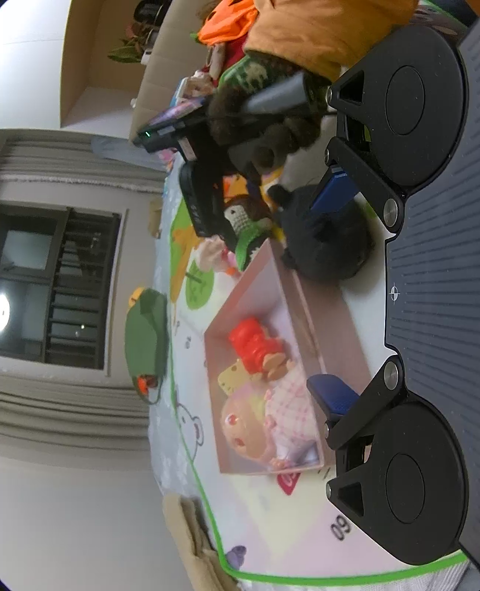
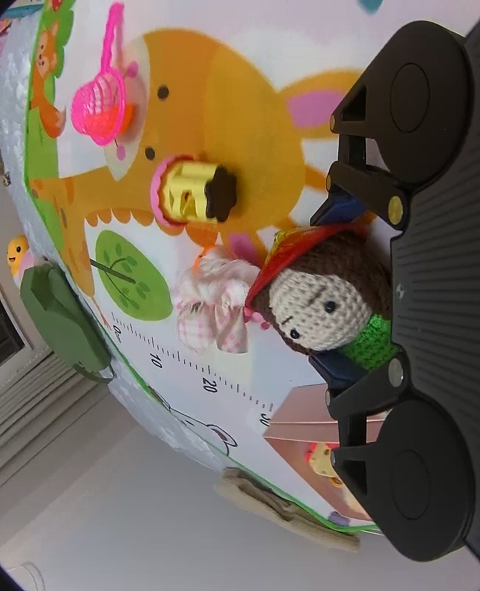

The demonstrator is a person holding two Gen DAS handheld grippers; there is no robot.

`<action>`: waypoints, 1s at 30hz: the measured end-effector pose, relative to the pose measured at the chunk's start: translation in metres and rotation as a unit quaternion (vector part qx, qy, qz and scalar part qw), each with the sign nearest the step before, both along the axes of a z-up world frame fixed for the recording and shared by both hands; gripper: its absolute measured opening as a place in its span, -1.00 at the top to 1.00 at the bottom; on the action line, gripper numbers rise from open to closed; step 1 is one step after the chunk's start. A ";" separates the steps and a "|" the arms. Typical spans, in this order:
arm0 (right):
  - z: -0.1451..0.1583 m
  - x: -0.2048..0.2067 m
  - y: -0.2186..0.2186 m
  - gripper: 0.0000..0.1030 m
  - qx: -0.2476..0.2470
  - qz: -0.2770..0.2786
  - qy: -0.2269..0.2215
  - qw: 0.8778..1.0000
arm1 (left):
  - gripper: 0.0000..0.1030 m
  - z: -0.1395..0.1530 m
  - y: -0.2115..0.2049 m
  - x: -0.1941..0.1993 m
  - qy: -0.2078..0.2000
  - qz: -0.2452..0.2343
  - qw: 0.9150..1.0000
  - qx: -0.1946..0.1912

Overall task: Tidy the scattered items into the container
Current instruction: 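Grasp the crocheted doll with red hat with the right gripper and lift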

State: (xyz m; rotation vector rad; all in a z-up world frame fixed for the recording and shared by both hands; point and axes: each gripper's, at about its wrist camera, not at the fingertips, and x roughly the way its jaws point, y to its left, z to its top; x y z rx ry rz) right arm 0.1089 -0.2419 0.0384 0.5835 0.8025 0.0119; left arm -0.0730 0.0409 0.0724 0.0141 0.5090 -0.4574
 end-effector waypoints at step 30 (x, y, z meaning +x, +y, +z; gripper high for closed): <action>0.003 -0.245 -0.081 -0.38 0.037 0.079 -0.022 0.996 | -0.90 -0.034 -0.131 -0.099 -0.014 -0.174 0.982 0.071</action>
